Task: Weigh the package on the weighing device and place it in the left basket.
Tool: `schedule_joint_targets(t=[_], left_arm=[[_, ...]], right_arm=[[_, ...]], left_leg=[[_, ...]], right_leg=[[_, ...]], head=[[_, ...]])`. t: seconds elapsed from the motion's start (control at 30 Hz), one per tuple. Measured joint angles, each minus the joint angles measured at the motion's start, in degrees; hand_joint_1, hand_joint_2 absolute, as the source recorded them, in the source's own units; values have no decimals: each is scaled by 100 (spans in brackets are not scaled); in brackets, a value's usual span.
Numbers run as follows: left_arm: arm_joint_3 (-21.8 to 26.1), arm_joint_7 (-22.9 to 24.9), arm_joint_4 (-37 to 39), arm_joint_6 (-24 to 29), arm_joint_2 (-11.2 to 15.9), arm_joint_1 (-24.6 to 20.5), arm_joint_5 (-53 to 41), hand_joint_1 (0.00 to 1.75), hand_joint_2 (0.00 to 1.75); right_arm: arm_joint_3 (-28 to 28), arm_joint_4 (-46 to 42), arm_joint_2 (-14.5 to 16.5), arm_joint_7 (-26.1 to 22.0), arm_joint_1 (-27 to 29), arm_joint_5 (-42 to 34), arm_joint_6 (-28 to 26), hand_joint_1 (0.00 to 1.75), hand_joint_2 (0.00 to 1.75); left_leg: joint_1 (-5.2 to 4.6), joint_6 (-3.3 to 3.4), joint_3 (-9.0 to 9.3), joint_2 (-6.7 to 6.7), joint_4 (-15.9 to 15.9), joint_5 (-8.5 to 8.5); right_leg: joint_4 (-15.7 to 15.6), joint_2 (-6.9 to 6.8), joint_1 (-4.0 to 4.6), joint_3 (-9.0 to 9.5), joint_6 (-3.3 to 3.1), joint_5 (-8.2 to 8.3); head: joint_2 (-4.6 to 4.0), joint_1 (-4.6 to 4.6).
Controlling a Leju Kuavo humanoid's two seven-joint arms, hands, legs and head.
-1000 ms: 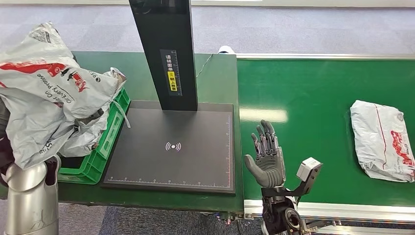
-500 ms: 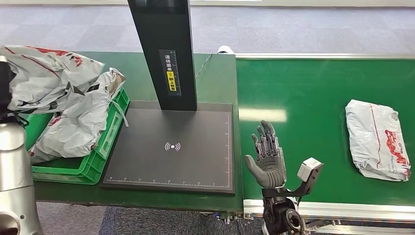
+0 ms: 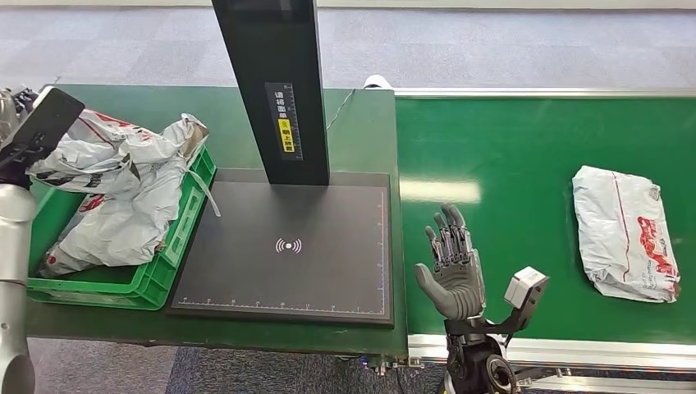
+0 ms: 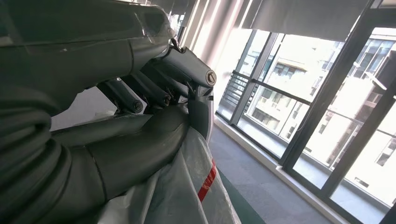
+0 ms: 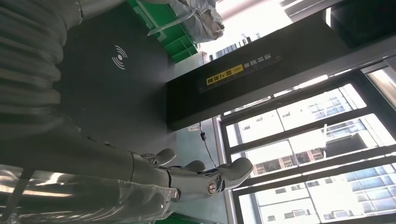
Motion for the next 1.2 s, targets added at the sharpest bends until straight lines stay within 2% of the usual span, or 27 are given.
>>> schedule_joint_targets(t=[0.33,0.37,0.47,0.5,0.73,0.93,1.2], left_arm=[[-188,3,375,-9,107,-105,-24,175,175],[-199,7,395,-8,111,-109,-30,168,175],[-236,36,453,-16,113,-128,-67,38,175],[-251,41,471,-30,111,-142,-70,0,175],[-316,-163,461,-38,46,-282,430,0,175],[-345,-238,-134,280,8,-379,1229,0,175],[-218,-468,-1200,723,-51,340,1681,0,175]], right_arm=[[-39,-65,0,7,25,3,20,0,175],[-42,-67,0,7,25,3,21,0,175],[-49,-91,0,13,33,4,28,0,175],[-52,-105,0,17,38,7,31,0,175],[-92,-204,0,34,113,34,50,0,175],[-134,-212,-1,29,119,37,48,0,175],[-155,-212,-2,-38,195,80,5,0,175]], left_leg=[[0,0,0,0,0,0],[0,0,0,0,0,0],[0,0,0,0,0,0],[0,0,0,0,0,0],[-1,0,0,-1,1,0],[-1,0,-2,0,1,0],[0,0,-1,-1,0,-1]], right_leg=[[0,0,0,-1,0,0],[0,0,0,-1,0,0],[0,0,0,-1,0,0],[0,0,0,-1,0,0],[0,0,0,0,0,1],[0,0,-1,0,-1,1],[0,-1,0,1,-1,1]], head=[[0,-1],[0,-1],[0,0],[0,-1],[0,1],[0,-2],[0,0]])
